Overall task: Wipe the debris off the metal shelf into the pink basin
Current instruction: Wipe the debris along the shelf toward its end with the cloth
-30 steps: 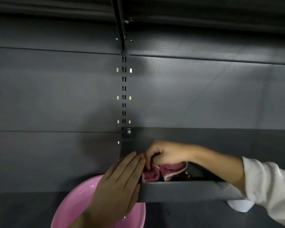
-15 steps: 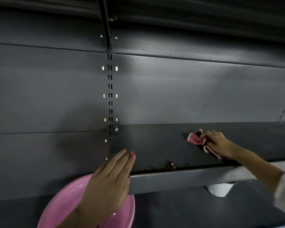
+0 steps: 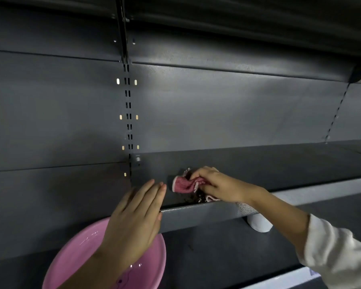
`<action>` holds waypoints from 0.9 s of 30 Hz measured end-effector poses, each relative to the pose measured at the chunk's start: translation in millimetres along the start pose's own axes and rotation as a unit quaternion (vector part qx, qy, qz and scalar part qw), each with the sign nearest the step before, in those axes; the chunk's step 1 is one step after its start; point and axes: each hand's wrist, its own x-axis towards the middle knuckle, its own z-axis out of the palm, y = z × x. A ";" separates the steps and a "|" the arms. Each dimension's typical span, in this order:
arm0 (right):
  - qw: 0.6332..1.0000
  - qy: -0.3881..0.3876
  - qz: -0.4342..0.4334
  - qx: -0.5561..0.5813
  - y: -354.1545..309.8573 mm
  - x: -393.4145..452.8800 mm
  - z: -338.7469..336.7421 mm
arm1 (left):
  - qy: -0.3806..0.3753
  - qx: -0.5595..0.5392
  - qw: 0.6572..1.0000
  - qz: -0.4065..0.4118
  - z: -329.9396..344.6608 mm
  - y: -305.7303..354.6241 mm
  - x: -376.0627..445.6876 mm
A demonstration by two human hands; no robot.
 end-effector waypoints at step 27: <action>0.999 -0.045 0.025 -0.009 -19.5 5.0 -1.2 | -0.020 -0.036 0.999 0.000 -0.7 -5.7 -4.2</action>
